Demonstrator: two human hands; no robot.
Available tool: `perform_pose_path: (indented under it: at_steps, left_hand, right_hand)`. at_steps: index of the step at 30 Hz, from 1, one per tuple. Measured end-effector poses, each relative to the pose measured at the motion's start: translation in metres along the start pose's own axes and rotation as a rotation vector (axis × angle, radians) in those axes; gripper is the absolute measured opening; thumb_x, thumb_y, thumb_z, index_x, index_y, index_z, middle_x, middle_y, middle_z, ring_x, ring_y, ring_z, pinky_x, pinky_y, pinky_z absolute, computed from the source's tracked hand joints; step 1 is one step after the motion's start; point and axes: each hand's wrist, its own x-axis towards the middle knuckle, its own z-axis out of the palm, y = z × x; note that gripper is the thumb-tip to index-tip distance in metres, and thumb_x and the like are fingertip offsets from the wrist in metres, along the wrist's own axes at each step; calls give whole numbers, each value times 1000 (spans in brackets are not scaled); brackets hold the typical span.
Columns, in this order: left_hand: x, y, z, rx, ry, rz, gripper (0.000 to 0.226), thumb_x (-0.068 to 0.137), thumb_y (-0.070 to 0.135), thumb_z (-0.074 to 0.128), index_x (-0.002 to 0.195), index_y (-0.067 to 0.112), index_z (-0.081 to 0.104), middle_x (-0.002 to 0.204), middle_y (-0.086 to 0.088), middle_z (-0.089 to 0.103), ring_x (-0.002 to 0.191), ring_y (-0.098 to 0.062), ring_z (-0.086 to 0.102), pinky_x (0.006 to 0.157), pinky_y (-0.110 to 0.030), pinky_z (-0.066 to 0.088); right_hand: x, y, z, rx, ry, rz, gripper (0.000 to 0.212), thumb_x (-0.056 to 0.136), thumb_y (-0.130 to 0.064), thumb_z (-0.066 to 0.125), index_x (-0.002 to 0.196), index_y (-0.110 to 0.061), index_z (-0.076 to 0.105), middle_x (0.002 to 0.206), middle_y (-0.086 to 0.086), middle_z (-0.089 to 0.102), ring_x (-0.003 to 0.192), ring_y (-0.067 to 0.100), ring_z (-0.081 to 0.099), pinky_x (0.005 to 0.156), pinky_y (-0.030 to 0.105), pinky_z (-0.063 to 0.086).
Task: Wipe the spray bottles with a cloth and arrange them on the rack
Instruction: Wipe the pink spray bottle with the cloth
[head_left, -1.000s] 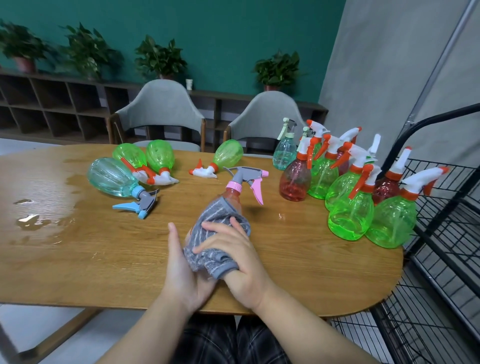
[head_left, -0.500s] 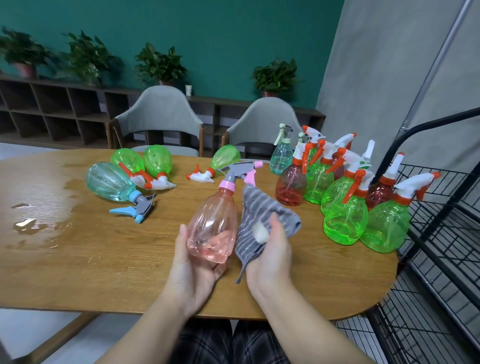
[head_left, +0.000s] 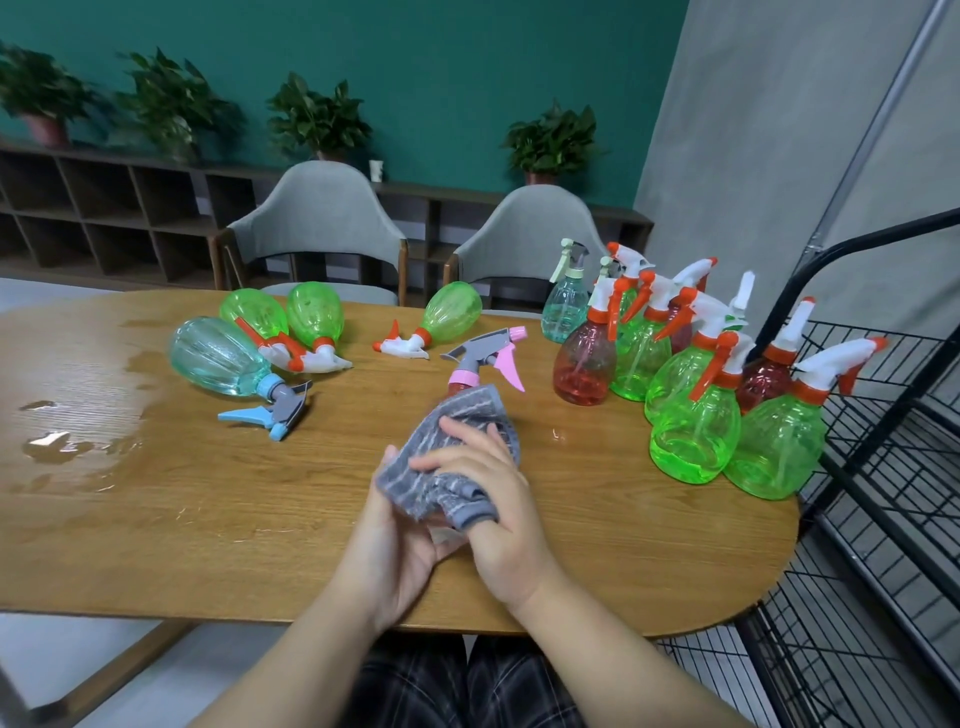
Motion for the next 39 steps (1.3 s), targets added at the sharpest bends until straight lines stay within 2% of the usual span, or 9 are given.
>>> perform_pose_path:
  at_steps: [5, 8, 12, 17, 20, 24, 29, 35, 39]
  left_hand:
    - [5, -2, -8, -45, 69, 13, 107, 58, 54, 89, 143, 9, 42, 138, -25, 53, 125, -37, 55, 88, -46, 56]
    - [8, -4, -9, -16, 77, 44, 113, 50, 53, 92, 142, 11, 43, 137, -26, 54, 118, -38, 56, 86, -52, 56]
    - [4, -3, -6, -4, 2, 25, 116, 34, 61, 92, 134, 18, 53, 119, -16, 68, 93, -24, 71, 68, -37, 60]
    - [2, -3, -1, 83, -19, -3, 107, 46, 66, 87, 134, 14, 55, 128, -18, 63, 103, -31, 66, 77, -43, 57]
    - [2, -4, 0, 75, 41, 8, 87, 66, 62, 75, 134, 12, 54, 125, -21, 64, 102, -33, 67, 78, -46, 59]
    - [3, -3, 0, 81, 57, -11, 62, 85, 49, 50, 134, 11, 57, 125, -22, 64, 104, -35, 66, 82, -49, 58]
    - [3, -4, 2, 110, 63, -9, 50, 96, 45, 36, 127, 13, 59, 118, -17, 69, 102, -29, 69, 76, -43, 60]
    - [3, -3, 4, 126, 28, -2, 54, 98, 52, 29, 129, 19, 58, 120, -14, 69, 103, -26, 70, 69, -35, 60]
    - [4, -3, 0, 72, 39, 20, 90, 65, 64, 78, 133, 13, 50, 124, -18, 65, 109, -32, 67, 77, -43, 60]
  right_hand:
    - [-11, -2, -2, 235, 55, -8, 28, 71, -24, 48, 66, -5, 68, 88, 9, 71, 92, 20, 65, 95, 36, 42]
    - [0, -13, -12, 811, 414, 476, 18, 76, -18, 49, 63, -8, 56, 63, 9, 61, 69, 26, 58, 74, 35, 47]
    - [24, -3, -29, 1186, 710, 873, 31, 97, -23, 39, 96, -5, 65, 95, 18, 67, 91, 34, 64, 96, 45, 47]
    - [31, -13, -21, 815, 486, 769, 28, 98, -26, 47, 95, -7, 67, 89, 12, 72, 78, 27, 70, 77, 42, 55]
    - [26, -11, -8, 398, 292, 612, 29, 95, -36, 50, 115, -21, 65, 113, 4, 70, 105, 23, 66, 98, 46, 49]
    - [17, -8, -6, 108, 193, 342, 55, 87, -7, 43, 111, -54, 56, 145, -22, 38, 138, -1, 29, 106, 6, 26]
    - [1, 4, -7, -89, 19, 167, 56, 69, -9, 41, 113, -38, 61, 145, -26, 34, 144, -1, 9, 114, 16, 5]
    - [-9, 6, -9, 17, -14, 41, 46, 67, -2, 48, 101, -23, 71, 126, -11, 64, 140, 9, 33, 117, 47, 14]
    - [-14, -4, -12, 222, 47, 44, 24, 72, -18, 52, 81, -14, 74, 99, 5, 72, 110, 13, 61, 103, 35, 37]
